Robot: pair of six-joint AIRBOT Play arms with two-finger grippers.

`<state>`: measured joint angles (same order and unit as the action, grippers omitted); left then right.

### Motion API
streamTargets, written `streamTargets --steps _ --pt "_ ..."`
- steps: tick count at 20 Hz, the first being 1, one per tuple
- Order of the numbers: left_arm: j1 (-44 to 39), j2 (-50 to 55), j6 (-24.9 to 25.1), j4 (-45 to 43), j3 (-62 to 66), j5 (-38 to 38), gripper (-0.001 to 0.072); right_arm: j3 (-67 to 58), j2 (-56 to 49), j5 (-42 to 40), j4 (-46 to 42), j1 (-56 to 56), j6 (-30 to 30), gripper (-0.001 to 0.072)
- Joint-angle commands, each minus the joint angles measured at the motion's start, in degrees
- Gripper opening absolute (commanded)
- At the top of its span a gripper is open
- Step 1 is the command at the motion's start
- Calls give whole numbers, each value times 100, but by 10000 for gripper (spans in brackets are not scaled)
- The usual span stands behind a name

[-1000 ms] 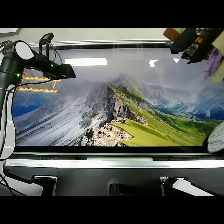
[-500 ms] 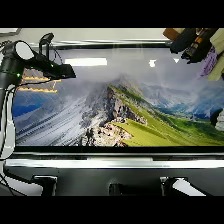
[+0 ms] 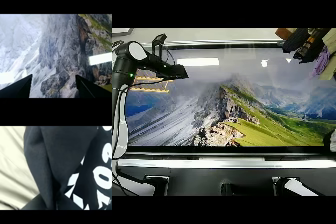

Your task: Fold the clothes and pants, and hang the long-sleeved shirts on hangers.

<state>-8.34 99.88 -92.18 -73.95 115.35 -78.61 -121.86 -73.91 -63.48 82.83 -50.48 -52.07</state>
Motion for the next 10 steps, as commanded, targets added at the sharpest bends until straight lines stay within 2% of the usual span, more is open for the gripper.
streamTargets --steps 1,6,8,10 --pt "4 37 2 -2 0 -2 625 -2 -33 621 -448 -2 501 36" --pt "4 133 2 -2 0 0 625 -2 -33 1447 -999 -2 933 36" --pt "4 188 2 -2 0 0 625 -2 -68 1604 -1370 -2 1314 36" --pt "4 229 2 -2 0 0 625 -2 -181 1690 -1631 -4 1443 36"
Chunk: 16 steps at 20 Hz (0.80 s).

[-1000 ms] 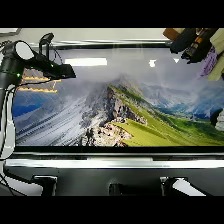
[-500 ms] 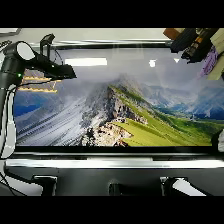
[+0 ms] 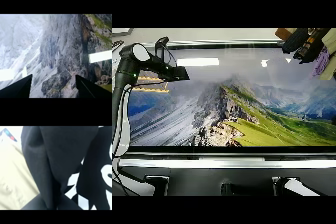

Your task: Fold the clothes and pants, and hang the long-sleeved shirts on hangers.

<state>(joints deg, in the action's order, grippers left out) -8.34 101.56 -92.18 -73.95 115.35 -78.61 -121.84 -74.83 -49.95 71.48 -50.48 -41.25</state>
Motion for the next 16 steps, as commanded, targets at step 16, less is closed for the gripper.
streamTargets --steps 16 --pt "4 79 2 -2 0 0 625 -4 -33 -1331 -186 -2 -592 36"
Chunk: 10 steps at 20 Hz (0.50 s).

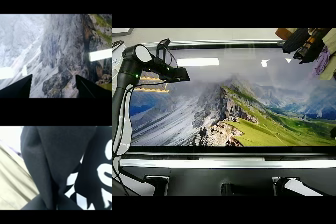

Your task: Fold the clothes and pants, and hang the long-sleeved shirts on hangers.

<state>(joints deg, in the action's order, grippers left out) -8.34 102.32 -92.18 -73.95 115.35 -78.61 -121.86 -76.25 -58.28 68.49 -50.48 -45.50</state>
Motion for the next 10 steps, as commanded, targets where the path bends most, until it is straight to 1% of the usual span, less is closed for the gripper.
streamTargets --steps 1,5,6,8,10 --pt "4 4 2 -2 0 0 625 -2 166 -623 243 -2 -201 36" --pt "4 4 2 -2 0 0 625 -2 396 -1668 756 -2 -833 36" --pt "4 4 2 -2 0 0 625 -2 442 -1821 973 -2 -1086 36" --pt "4 4 2 -2 0 0 625 -2 463 -2057 1198 -2 -1296 36" --pt "4 4 2 -2 0 0 625 -2 337 -2041 1344 -2 -1515 36"
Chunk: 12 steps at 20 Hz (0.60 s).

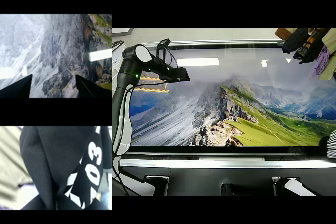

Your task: Fold the clothes and pants, and hang the long-sleeved shirts on hangers.

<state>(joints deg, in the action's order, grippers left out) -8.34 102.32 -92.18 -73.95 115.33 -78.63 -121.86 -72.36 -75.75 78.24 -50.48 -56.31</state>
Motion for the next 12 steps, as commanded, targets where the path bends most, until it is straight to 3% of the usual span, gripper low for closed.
streamTargets --steps 1,8,12 --pt "4 4 2 -2 2 2 625 -2 -168 -245 452 -2 -444 36" --pt "4 4 2 -2 2 2 625 -2 -675 -74 1373 -2 -367 36" --pt "4 15 2 -2 2 2 625 -2 -793 81 1351 -2 -326 36"
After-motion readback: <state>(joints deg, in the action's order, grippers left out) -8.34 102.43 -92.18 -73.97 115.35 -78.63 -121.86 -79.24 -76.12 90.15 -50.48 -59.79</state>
